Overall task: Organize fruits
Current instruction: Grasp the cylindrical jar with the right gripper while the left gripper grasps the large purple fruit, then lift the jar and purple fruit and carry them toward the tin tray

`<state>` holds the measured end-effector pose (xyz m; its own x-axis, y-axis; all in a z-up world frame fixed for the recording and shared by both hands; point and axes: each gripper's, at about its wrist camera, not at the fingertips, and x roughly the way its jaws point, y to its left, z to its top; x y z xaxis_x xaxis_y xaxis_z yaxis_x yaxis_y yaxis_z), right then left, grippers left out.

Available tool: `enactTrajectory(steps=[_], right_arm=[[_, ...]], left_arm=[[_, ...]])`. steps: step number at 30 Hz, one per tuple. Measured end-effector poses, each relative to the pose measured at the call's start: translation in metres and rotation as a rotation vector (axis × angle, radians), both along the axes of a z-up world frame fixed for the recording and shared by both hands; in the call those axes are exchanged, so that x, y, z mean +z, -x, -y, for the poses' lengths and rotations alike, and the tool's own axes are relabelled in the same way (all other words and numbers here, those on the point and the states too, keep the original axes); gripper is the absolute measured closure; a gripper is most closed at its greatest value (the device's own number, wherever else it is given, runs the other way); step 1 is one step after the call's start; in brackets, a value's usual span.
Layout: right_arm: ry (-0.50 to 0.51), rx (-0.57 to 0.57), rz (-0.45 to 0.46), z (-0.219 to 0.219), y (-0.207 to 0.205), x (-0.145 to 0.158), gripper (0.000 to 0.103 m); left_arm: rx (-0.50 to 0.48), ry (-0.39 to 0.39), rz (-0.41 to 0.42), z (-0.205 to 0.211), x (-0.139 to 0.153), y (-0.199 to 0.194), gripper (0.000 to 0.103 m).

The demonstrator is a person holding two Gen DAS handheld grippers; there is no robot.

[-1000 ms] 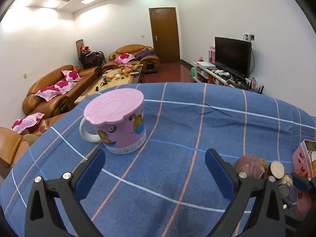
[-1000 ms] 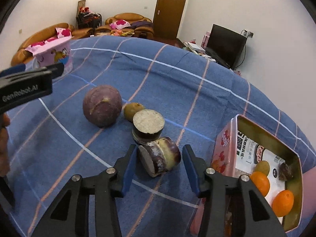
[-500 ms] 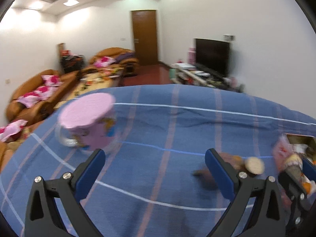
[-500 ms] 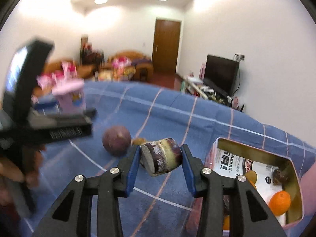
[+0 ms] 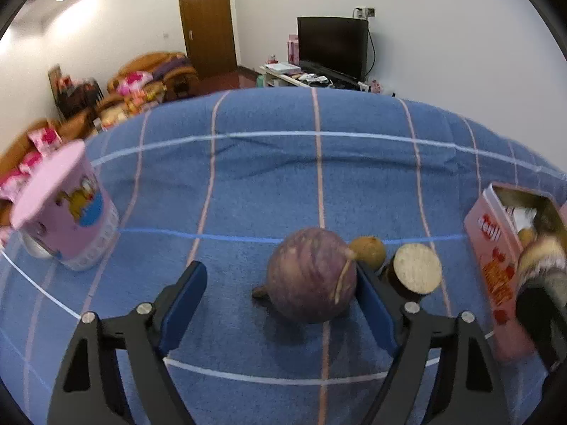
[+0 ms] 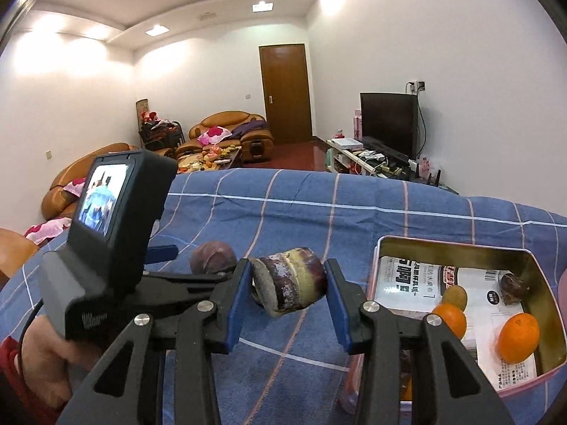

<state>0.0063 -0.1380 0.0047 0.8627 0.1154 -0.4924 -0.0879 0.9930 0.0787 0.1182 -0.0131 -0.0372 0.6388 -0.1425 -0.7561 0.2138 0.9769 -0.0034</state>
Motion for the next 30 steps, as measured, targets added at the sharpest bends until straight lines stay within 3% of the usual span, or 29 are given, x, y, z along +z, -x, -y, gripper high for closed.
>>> enactTrajectory(steps=[1, 3, 5, 8, 13, 16, 20, 30], right_arm=[[0.001, 0.002, -0.004, -0.001, -0.001, 0.0, 0.06], [0.003, -0.001, -0.012, 0.001, -0.004, -0.002, 0.06], [0.003, -0.007, -0.01, 0.002, -0.004, -0.002, 0.06], [0.007, -0.019, 0.009, 0.002, -0.002, -0.001, 0.06], [0.053, -0.038, 0.064, -0.006, 0.01, 0.003, 0.06], [0.055, -0.051, 0.092, -0.01, 0.016, 0.005, 0.06], [0.054, -0.055, 0.109, -0.017, 0.021, 0.007, 0.06], [0.063, -0.032, 0.126, -0.034, 0.034, 0.007, 0.06]], left_arm=[[-0.007, 0.022, -0.011, -0.002, 0.0, -0.001, 0.022], [-0.045, 0.082, -0.021, -0.005, 0.0, -0.001, 0.046], [-0.06, 0.085, -0.007, -0.005, 0.004, 0.003, 0.054], [-0.014, 0.041, 0.009, -0.007, 0.006, 0.008, 0.054], [0.145, 0.114, 0.067, -0.041, 0.013, 0.015, 0.055], [0.219, 0.09, 0.123, -0.051, 0.016, 0.026, 0.055], [0.241, 0.05, 0.178, -0.052, 0.018, 0.033, 0.055], [0.256, 0.023, 0.211, -0.054, 0.023, 0.042, 0.055]])
